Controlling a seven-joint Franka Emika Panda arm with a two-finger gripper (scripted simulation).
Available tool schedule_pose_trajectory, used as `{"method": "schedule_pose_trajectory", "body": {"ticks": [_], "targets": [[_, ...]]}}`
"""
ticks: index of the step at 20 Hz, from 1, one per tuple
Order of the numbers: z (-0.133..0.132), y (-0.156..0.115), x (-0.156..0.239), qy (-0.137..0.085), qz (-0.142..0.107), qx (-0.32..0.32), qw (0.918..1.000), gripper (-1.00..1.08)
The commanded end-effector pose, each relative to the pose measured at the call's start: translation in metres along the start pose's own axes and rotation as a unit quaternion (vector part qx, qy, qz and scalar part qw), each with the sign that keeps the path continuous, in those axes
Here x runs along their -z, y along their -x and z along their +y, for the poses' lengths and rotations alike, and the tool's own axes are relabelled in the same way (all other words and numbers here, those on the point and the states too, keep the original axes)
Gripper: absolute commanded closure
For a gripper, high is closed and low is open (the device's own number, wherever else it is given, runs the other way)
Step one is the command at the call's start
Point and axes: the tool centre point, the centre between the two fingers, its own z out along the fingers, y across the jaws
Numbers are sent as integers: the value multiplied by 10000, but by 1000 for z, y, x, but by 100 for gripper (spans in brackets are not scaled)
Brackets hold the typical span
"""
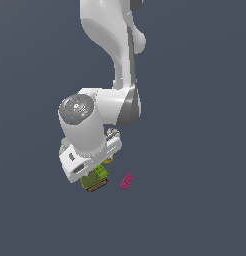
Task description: Pick up a designated object from a clutter of objects.
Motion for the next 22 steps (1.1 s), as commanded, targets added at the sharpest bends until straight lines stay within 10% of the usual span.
{"method": "schedule_pose_trajectory", "body": {"ticks": [1, 18, 19, 22], "targets": [[0, 0, 0, 2, 2, 2, 10000, -92], [1, 0, -50, 3, 5, 19, 10000, -92], [1, 0, -50, 3, 5, 19, 10000, 108], [1, 0, -50, 3, 5, 19, 10000, 108]]}}
